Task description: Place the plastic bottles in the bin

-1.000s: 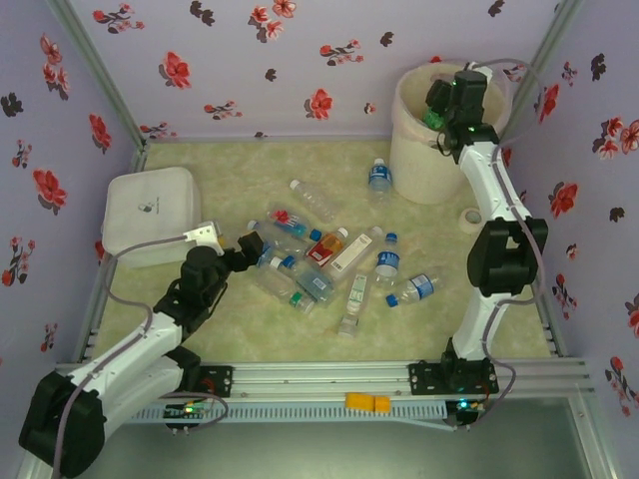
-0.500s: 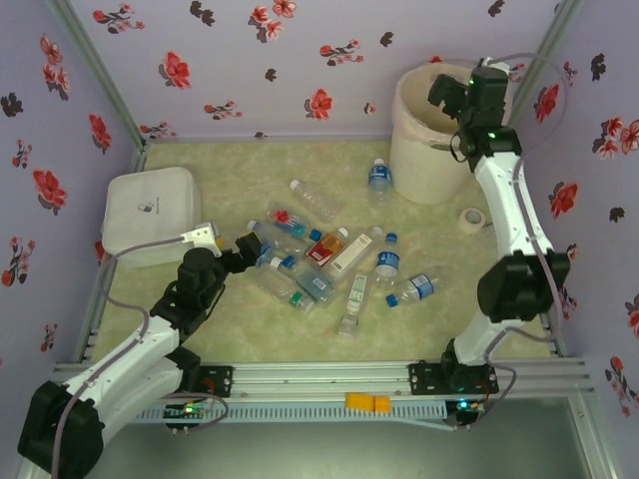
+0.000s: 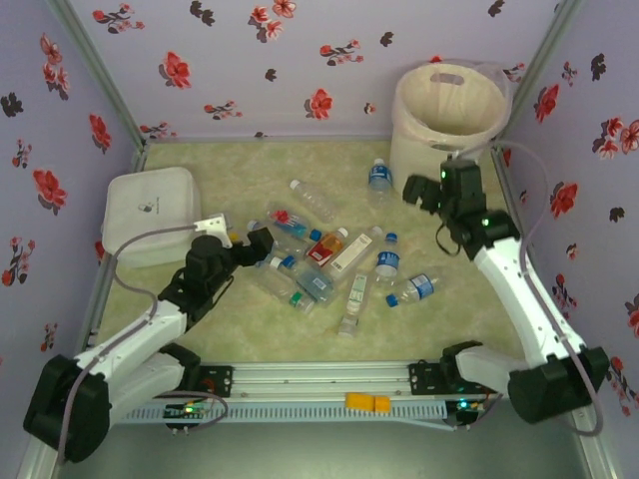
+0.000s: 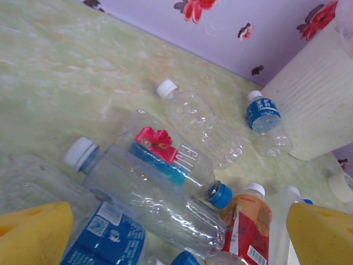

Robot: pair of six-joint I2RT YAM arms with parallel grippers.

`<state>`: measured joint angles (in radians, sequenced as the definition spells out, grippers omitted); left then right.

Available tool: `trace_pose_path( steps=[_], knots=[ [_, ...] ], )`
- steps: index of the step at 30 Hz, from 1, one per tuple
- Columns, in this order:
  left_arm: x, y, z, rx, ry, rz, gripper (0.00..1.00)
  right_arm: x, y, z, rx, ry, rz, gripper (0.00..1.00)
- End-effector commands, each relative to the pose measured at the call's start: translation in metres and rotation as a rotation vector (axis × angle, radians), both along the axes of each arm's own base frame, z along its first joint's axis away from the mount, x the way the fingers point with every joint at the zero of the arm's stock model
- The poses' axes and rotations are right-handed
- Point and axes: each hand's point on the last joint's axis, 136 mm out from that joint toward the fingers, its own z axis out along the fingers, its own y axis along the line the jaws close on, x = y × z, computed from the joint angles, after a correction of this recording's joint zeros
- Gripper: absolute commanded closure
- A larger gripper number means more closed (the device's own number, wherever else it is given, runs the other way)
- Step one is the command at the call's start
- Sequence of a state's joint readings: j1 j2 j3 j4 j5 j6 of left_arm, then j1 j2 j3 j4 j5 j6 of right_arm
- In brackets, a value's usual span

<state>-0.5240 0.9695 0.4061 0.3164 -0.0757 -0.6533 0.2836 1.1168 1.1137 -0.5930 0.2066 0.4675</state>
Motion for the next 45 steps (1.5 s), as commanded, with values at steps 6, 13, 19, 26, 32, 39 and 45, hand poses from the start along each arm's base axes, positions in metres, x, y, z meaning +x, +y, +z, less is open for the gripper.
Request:
trace_pose_path(
  steps=[6, 13, 19, 26, 32, 39, 45],
  knots=[
    [0.004, -0.048, 0.011, -0.057, 0.004, -0.126, 0.00, -0.084, -0.028, -0.116, 0.121, 0.252, -0.246, 0.00],
    [0.002, -0.056, 0.007, -0.030, 0.046, -0.136, 0.00, -0.108, -0.019, -0.178, 0.219, 0.380, -0.288, 0.00],
    [0.005, -0.045, 0.011, -0.015, 0.048, -0.068, 0.00, -0.100, -0.011, -0.201, 0.305, 0.361, -0.315, 0.00],
    [0.006, -0.038, 0.010, -0.003, 0.054, -0.033, 0.00, -0.095, -0.001, -0.224, 0.322, 0.416, -0.301, 0.01],
    [0.005, -0.036, 0.006, 0.003, 0.066, -0.026, 0.00, -0.090, 0.001, -0.232, 0.325, 0.418, -0.295, 0.13],
    [0.013, -0.032, 0.014, 0.021, 0.064, 0.014, 0.00, -0.088, -0.001, -0.221, 0.311, 0.355, -0.258, 0.39],
    [0.029, -0.015, 0.029, 0.007, 0.073, 0.090, 0.00, -0.086, -0.015, -0.194, 0.284, 0.220, -0.270, 0.43]
  ],
)
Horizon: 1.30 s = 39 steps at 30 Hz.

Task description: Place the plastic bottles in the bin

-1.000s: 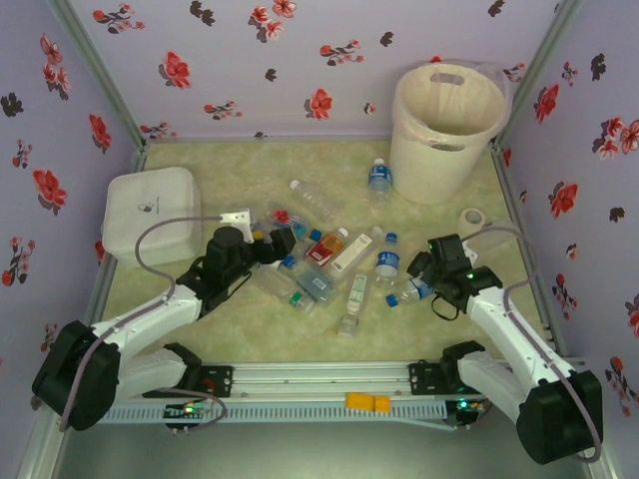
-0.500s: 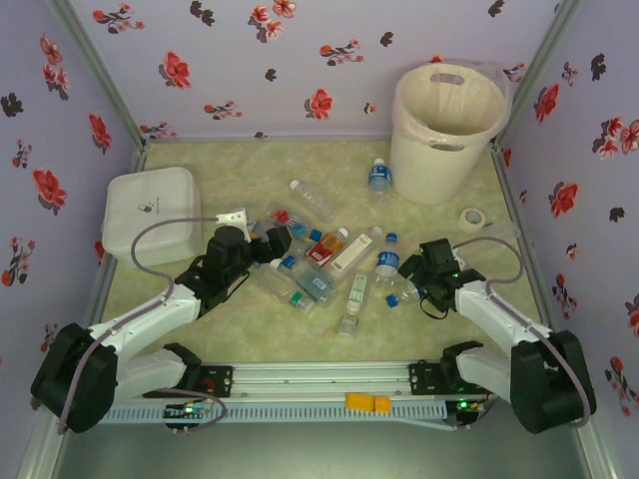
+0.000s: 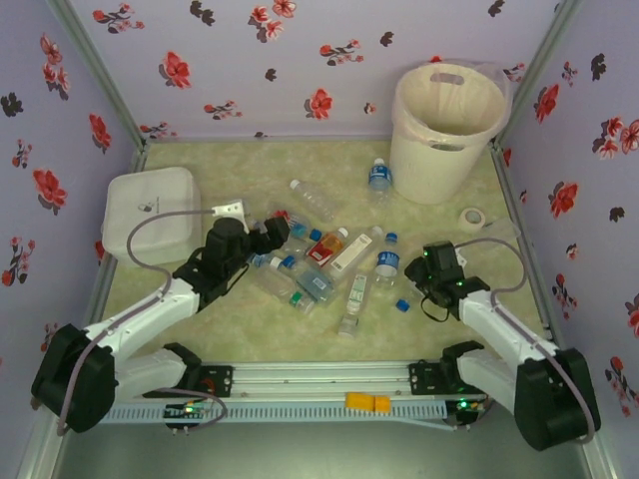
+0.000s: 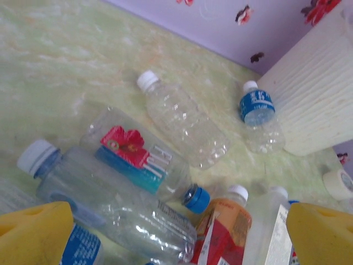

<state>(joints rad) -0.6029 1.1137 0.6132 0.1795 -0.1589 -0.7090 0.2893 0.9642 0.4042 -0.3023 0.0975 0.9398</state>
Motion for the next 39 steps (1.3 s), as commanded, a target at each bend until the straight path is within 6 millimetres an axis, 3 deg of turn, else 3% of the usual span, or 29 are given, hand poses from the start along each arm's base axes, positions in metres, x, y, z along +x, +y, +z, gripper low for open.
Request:
trace_pose_path(
  steps=[1, 7, 11, 20, 27, 31, 34, 39],
  knots=[
    [0.012, 0.016, 0.014, -0.013, 0.005, 0.083, 0.00, 0.002, -0.012, 0.018, -0.065, -0.093, -0.018, 0.43],
    [0.014, 0.021, 0.032, -0.042, 0.014, 0.108, 0.00, 0.012, -0.009, 0.063, -0.073, -0.262, 0.039, 0.49],
    [0.013, 0.019, 0.034, -0.070, 0.028, 0.110, 0.00, 0.026, -0.003, 0.101, -0.116, -0.354, 0.118, 0.50],
    [0.018, 0.007, 0.044, -0.039, 0.065, 0.055, 0.00, 0.072, 0.022, 0.199, -0.197, -0.499, 0.283, 0.49],
    [0.027, -0.005, 0.050, 0.025, 0.063, -0.005, 0.00, 0.120, 0.034, 0.280, -0.280, -0.602, 0.367, 0.49],
    [0.023, -0.010, 0.040, 0.023, 0.080, -0.042, 0.00, 0.158, 0.024, 0.318, -0.250, -0.631, 0.369, 0.49],
    [0.014, -0.012, 0.031, 0.023, 0.094, -0.076, 0.00, 0.187, 0.006, 0.349, -0.229, -0.674, 0.310, 0.50],
    [-0.002, -0.003, 0.024, 0.061, 0.115, -0.095, 0.00, 0.238, -0.016, 0.386, -0.244, -0.745, 0.233, 0.49]
  ],
)
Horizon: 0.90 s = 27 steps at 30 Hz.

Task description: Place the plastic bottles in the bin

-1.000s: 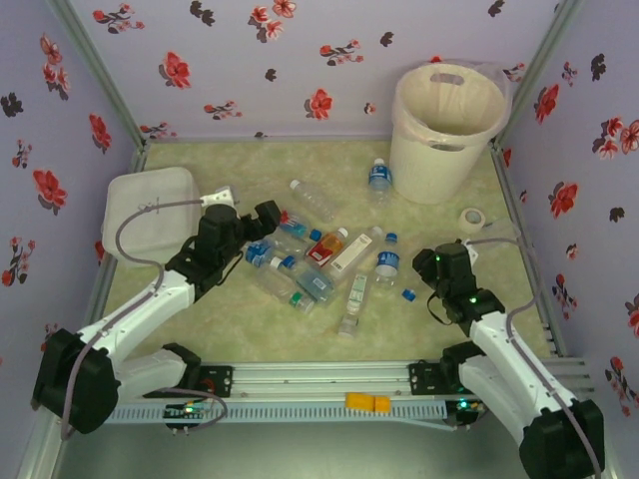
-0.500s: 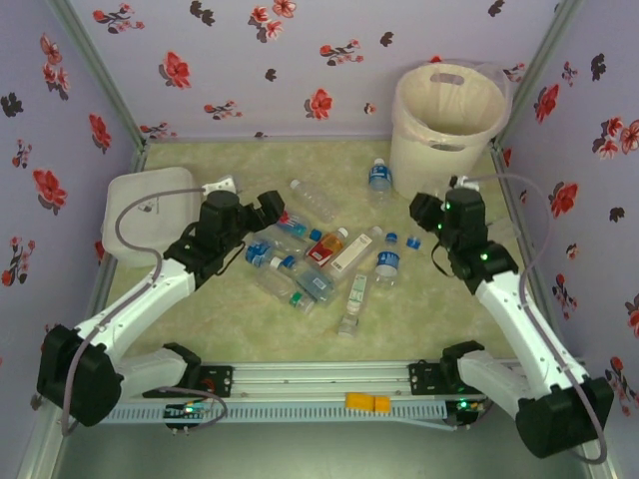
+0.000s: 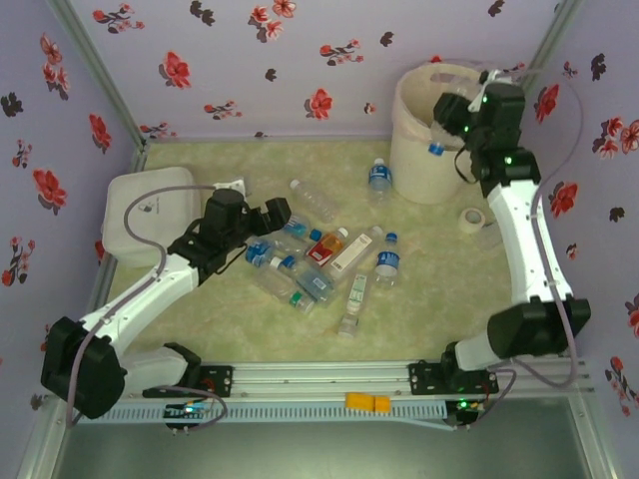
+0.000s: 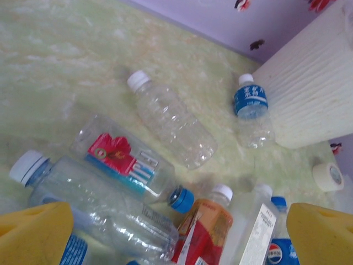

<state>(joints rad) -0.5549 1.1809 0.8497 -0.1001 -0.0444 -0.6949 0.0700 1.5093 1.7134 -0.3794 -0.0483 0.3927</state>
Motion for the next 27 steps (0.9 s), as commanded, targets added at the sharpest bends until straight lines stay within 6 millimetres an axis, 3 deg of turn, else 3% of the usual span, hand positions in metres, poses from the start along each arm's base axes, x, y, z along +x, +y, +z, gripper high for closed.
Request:
trace_pose_path(
  steps=[1, 5, 13, 18, 20, 27],
  knots=[
    [-0.015, 0.007, -0.001, 0.041, 0.002, -0.039, 0.00, 0.027, -0.004, 0.022, 0.014, -0.053, 0.002, 0.49],
    [-0.026, 0.017, -0.002, 0.072, 0.001, -0.041, 0.00, 0.067, -0.018, 0.027, 0.017, -0.096, -0.062, 0.49],
    [-0.033, 0.030, -0.001, 0.099, -0.032, -0.015, 0.00, 0.136, -0.030, -0.012, 0.055, -0.048, -0.130, 0.49],
    [-0.029, 0.031, -0.004, 0.080, -0.043, 0.007, 0.00, 0.151, -0.032, -0.054, 0.073, 0.040, -0.155, 0.44],
    [-0.026, 0.030, -0.003, 0.072, -0.057, 0.009, 0.00, 0.155, -0.033, -0.062, 0.071, 0.055, -0.155, 0.38],
    [-0.021, 0.033, -0.006, 0.056, -0.074, 0.044, 0.00, 0.148, -0.034, -0.052, 0.045, 0.051, -0.157, 0.02]
  ],
)
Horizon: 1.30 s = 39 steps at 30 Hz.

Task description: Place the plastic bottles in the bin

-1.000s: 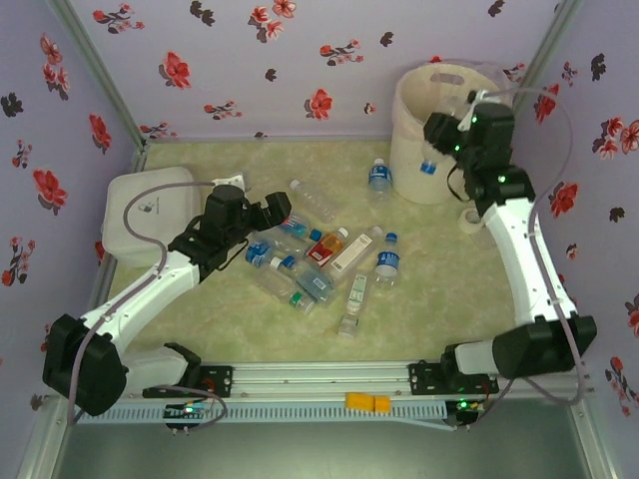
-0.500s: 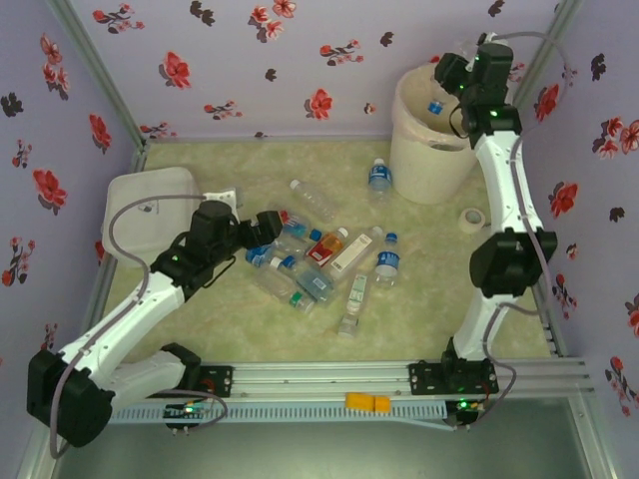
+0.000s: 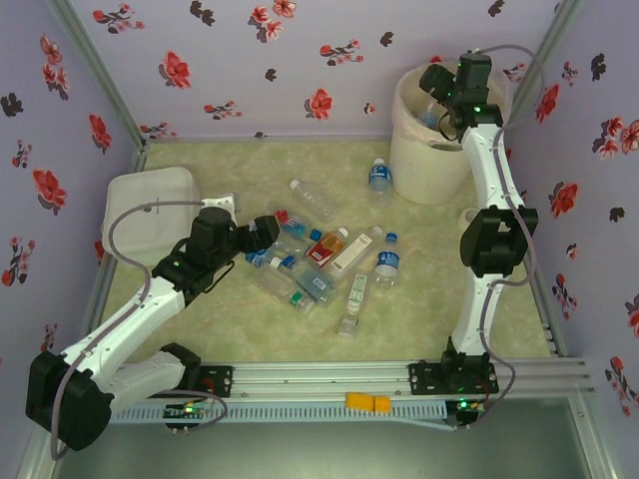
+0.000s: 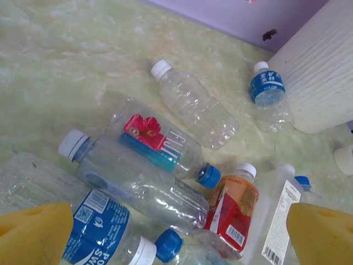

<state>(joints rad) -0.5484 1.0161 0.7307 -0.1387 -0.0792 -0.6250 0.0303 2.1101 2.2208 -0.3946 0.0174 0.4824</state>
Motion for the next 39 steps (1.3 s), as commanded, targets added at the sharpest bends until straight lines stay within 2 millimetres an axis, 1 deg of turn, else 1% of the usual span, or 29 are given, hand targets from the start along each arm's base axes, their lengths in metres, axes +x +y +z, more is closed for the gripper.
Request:
trace_pose_path(
  steps=[1, 3, 5, 6, 9, 12, 16, 19, 22, 25, 26, 27, 31, 34, 37, 38, 39],
  knots=[
    [0.008, 0.006, 0.001, -0.020, -0.038, 0.044, 0.00, -0.009, -0.010, 0.038, -0.027, -0.068, -0.030, 0.00],
    [0.008, 0.007, 0.001, -0.027, -0.042, 0.049, 0.00, -0.018, -0.008, 0.052, -0.043, -0.085, -0.018, 0.00],
    [0.008, 0.010, 0.000, -0.035, -0.043, 0.064, 0.00, -0.027, -0.005, 0.061, -0.055, -0.091, -0.004, 0.01],
    [0.008, 0.011, 0.000, -0.043, -0.044, 0.068, 0.00, -0.035, -0.002, 0.067, -0.056, -0.090, 0.008, 0.00],
    [0.007, 0.011, 0.000, -0.054, -0.046, 0.072, 0.00, -0.058, 0.014, 0.075, -0.066, -0.075, 0.065, 0.00],
    [0.007, 0.011, 0.000, -0.069, -0.052, 0.074, 0.00, -0.087, 0.035, 0.068, -0.099, -0.035, 0.120, 0.00],
    [0.011, 0.008, -0.003, -0.085, -0.072, 0.072, 0.00, -0.130, 0.071, 0.048, -0.135, 0.012, 0.204, 0.00],
    [0.016, 0.006, -0.008, -0.049, -0.072, 0.058, 0.00, -0.159, 0.097, 0.024, -0.134, 0.048, 0.269, 0.00],
    [0.021, 0.004, -0.017, -0.021, -0.066, 0.050, 0.00, -0.185, 0.117, -0.009, -0.124, 0.098, 0.319, 0.00],
    [0.023, 0.001, -0.025, -0.020, -0.047, 0.047, 0.00, -0.205, 0.131, -0.047, -0.122, 0.177, 0.352, 0.00],
    [0.022, 0.001, -0.027, -0.022, -0.037, 0.046, 0.00, -0.208, 0.134, -0.057, -0.124, 0.198, 0.358, 0.00],
    [0.020, 0.001, -0.029, -0.031, -0.028, 0.044, 0.00, -0.212, 0.136, -0.073, -0.132, 0.230, 0.359, 0.00],
    [0.009, 0.007, -0.041, -0.074, 0.000, 0.070, 0.00, -0.211, 0.133, -0.129, -0.184, 0.368, 0.346, 0.00],
    [0.000, 0.013, -0.053, -0.092, 0.016, 0.090, 0.00, -0.200, 0.133, -0.163, -0.236, 0.451, 0.336, 0.00],
    [-0.005, 0.017, -0.062, -0.098, 0.028, 0.107, 0.00, -0.184, 0.140, -0.187, -0.280, 0.502, 0.340, 0.00],
    [-0.005, 0.018, -0.062, -0.103, 0.031, 0.110, 0.00, -0.177, 0.142, -0.189, -0.299, 0.505, 0.338, 0.00],
    [-0.006, 0.018, -0.062, -0.105, 0.036, 0.112, 0.00, -0.172, 0.144, -0.195, -0.325, 0.522, 0.333, 0.00]
  ],
)
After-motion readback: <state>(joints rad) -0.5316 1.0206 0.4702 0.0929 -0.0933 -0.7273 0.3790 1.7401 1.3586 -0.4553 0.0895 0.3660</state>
